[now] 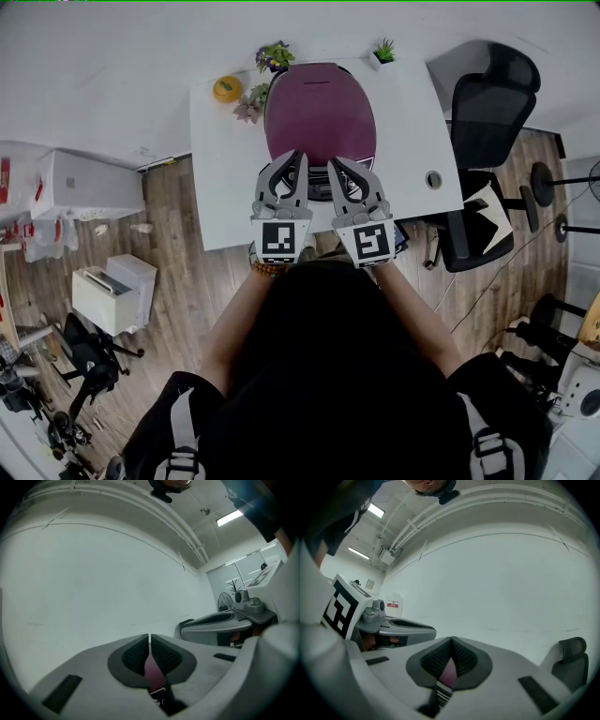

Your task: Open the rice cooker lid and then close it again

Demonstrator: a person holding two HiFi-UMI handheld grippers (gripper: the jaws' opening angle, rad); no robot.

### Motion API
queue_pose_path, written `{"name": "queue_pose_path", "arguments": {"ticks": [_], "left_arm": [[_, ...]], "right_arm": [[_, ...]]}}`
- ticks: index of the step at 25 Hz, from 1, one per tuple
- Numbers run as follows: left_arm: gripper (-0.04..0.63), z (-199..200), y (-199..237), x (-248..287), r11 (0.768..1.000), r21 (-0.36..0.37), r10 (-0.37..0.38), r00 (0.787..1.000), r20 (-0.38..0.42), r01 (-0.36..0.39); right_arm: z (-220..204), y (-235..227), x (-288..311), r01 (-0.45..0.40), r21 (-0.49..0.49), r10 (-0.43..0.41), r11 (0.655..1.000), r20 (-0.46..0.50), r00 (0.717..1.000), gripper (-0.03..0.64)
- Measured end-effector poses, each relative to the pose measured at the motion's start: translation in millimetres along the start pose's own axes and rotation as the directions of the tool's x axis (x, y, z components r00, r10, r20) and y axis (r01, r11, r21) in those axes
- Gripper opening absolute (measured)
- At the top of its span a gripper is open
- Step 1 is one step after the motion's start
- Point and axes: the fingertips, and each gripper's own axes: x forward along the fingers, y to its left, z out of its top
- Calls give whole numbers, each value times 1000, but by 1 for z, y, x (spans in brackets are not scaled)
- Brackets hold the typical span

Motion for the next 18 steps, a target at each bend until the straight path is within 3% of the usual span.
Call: {"name": "queue_pose_path", "arguments": {"ticks": [18], "left_arm": [[37,-7,-4,3,1000,-5,-16,1000,-22,16]], "right_arm": [[-11,3,-1,-2,20,3,1000,-39,999,29]]}}
